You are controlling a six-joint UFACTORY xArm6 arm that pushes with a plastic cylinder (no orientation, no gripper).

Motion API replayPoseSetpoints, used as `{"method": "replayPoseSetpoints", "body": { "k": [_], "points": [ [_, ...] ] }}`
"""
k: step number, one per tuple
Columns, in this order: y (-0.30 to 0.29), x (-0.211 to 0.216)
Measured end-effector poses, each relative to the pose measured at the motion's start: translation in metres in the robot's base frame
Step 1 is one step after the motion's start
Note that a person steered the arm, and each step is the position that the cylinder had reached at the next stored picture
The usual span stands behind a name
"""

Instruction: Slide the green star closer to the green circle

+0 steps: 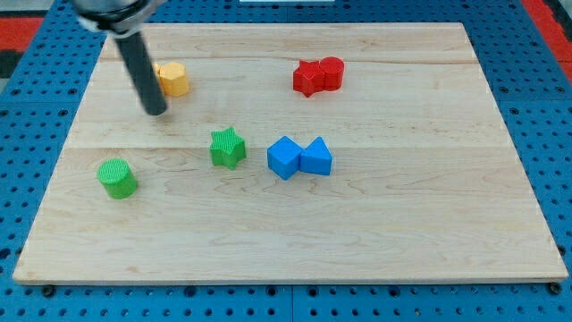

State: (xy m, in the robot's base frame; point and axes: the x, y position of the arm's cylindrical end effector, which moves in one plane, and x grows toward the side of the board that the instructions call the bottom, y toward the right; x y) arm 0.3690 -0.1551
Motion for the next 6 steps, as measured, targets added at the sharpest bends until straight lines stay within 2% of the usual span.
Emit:
{"method": "replayPoseSetpoints", "body": {
  "k": [1,2,4,6],
  "points": [
    [0.088,-0.011],
    [0.133,0.006],
    [0.130,0.066],
    [0.049,0.076]
  ]
}}
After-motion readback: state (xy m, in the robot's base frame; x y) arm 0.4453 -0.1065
